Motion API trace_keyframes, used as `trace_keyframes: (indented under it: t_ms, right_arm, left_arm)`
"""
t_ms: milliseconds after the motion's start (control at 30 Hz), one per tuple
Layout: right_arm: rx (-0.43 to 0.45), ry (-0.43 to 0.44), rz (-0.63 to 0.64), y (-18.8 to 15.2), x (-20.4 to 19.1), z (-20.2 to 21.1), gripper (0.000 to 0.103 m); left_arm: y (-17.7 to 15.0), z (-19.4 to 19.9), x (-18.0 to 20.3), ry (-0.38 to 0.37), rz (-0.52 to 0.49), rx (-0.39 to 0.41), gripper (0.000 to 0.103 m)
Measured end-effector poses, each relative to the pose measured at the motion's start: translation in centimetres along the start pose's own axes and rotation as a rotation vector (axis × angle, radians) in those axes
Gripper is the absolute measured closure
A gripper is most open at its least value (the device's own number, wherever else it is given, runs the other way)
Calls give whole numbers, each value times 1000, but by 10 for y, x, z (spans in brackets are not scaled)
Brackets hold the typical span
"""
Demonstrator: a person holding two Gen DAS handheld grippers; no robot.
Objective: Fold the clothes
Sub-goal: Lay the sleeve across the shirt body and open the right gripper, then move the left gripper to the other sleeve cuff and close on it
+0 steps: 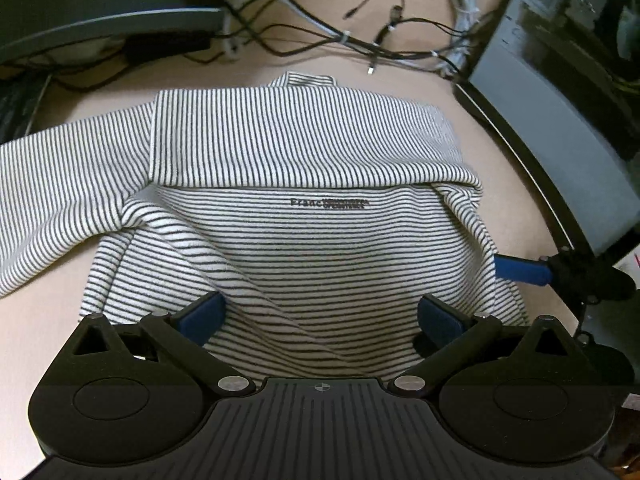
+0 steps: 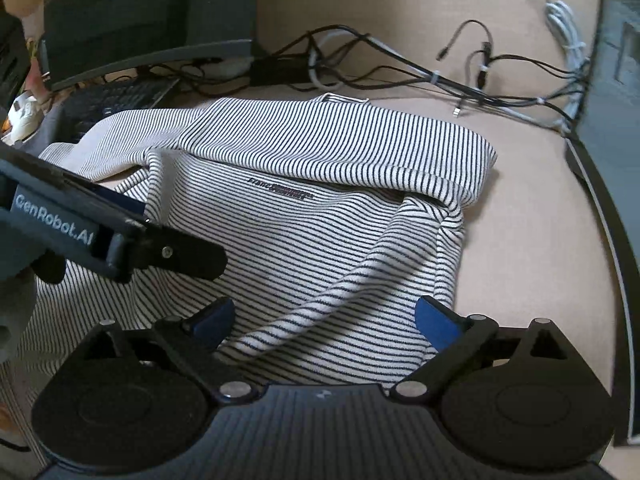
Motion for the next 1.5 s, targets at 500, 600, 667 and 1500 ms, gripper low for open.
trace_keyframes:
  t_ms: [500,600,667,1500]
  right_arm:
    - [-1,-35,16,8,22,-6,0]
    - [-2,-51,0,3,19,-2,0]
    - [1,-57,-16,-1,19,2,0]
    - [179,420,-453,-15,-8,93,0]
  left_arm:
    - [-30,91,-170,392,462,204,0]
    - [-43,99,-225,504,595,222,0]
    - [-53,99,-248,537,656,226,0]
    - [-22,158,-212,626,410,437,98]
Point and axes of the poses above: each gripper's, at about its wrist camera, not at the fingertips, and z roughly against the way its jaws point, x to its right, y to its top, the point moved 7 cm from there along -z, roughly the way its jaws point, and after that the axes turned 8 degrees about -x, right-handed, at the moved point
